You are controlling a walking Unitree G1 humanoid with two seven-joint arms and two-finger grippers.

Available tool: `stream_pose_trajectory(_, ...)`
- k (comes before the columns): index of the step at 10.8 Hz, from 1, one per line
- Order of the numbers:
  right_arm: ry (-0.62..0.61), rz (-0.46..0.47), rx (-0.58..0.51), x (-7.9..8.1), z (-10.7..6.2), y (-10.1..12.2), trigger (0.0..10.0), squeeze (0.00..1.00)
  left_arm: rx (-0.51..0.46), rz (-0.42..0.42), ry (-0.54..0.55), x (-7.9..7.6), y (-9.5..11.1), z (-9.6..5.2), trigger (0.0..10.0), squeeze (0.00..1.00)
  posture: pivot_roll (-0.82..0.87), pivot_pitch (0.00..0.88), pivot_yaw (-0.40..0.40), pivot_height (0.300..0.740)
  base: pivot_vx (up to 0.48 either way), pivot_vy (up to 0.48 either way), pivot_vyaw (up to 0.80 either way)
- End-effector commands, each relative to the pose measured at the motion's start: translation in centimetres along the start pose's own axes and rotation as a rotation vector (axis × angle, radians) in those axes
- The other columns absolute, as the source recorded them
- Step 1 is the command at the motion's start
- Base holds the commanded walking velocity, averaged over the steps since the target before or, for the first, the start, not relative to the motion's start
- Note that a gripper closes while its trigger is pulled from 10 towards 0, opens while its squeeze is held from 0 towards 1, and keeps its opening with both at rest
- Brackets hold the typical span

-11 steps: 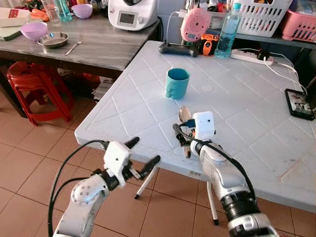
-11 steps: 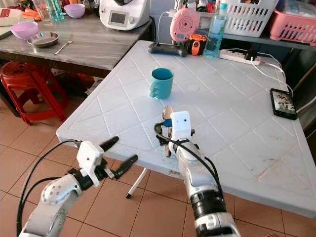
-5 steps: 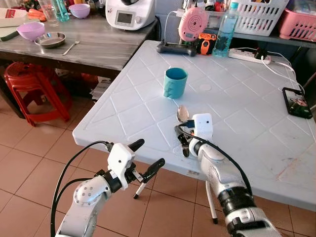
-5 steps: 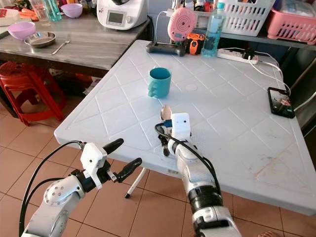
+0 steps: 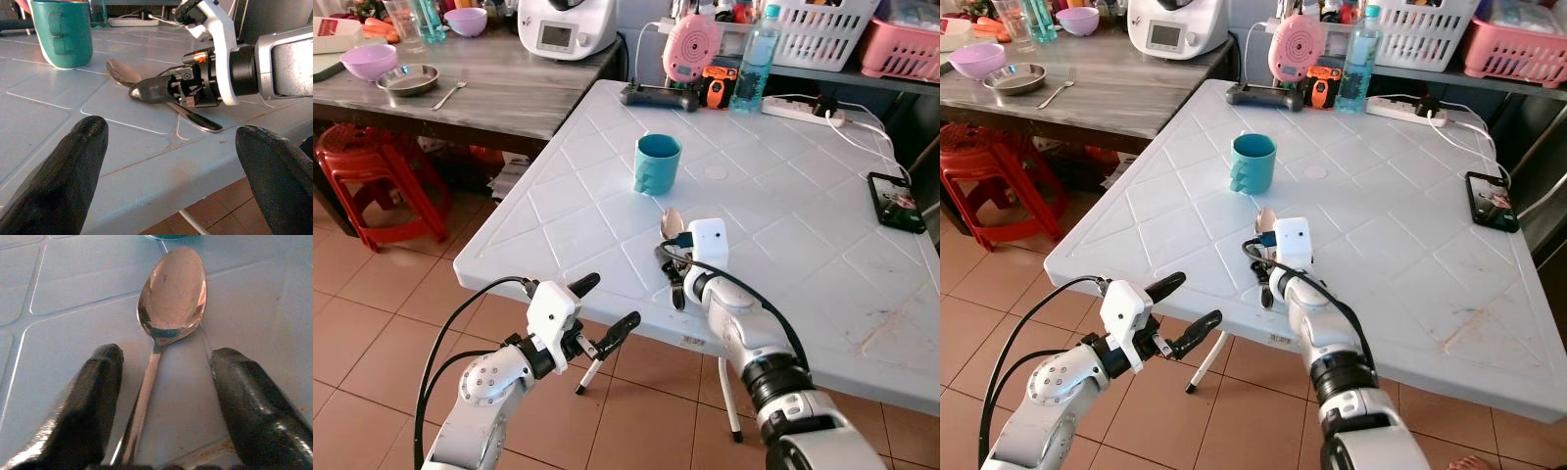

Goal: Setting the table

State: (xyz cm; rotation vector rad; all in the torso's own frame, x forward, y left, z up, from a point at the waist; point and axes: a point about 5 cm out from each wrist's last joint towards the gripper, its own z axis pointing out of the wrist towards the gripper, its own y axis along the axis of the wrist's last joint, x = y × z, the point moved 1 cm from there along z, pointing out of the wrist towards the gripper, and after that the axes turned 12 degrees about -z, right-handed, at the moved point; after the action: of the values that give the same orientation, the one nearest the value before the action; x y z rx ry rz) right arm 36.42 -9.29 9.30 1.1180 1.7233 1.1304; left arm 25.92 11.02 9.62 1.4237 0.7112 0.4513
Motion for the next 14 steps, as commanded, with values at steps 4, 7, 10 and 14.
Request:
stream_pose_trajectory(4,0.079,-0.013,0.081,1.8,-0.2,-2.1,0.0,0.00,-0.008,0.006,-0.010,-0.2,0.5,0.0,10.0,0.00,0.09,0.086,-0.030,0.740,0.000,0.000,0.00)
stream_pose_trajectory(7,0.078,-0.010,0.093,1.5,-0.5,-2.8,0.0,0.00,-0.013,-0.017,-0.029,-0.1,0.7,0.3,10.0,0.00,0.09,0.084,-0.031,0.740,0.000,0.000,0.00)
stream_pose_trajectory(10,0.071,-0.004,0.096,1.4,-0.5,-2.9,0.0,0.00,-0.009,-0.030,-0.027,-0.1,0.7,0.3,10.0,0.00,0.09,0.085,-0.029,0.740,0.000,0.000,0.00)
stream_pose_trajectory(14,0.055,0.018,0.084,1.4,-0.6,-2.6,0.0,0.00,-0.014,-0.021,-0.024,-0.2,0.6,0.3,10.0,0.00,0.09,0.085,-0.028,0.740,0.000,0.000,0.00)
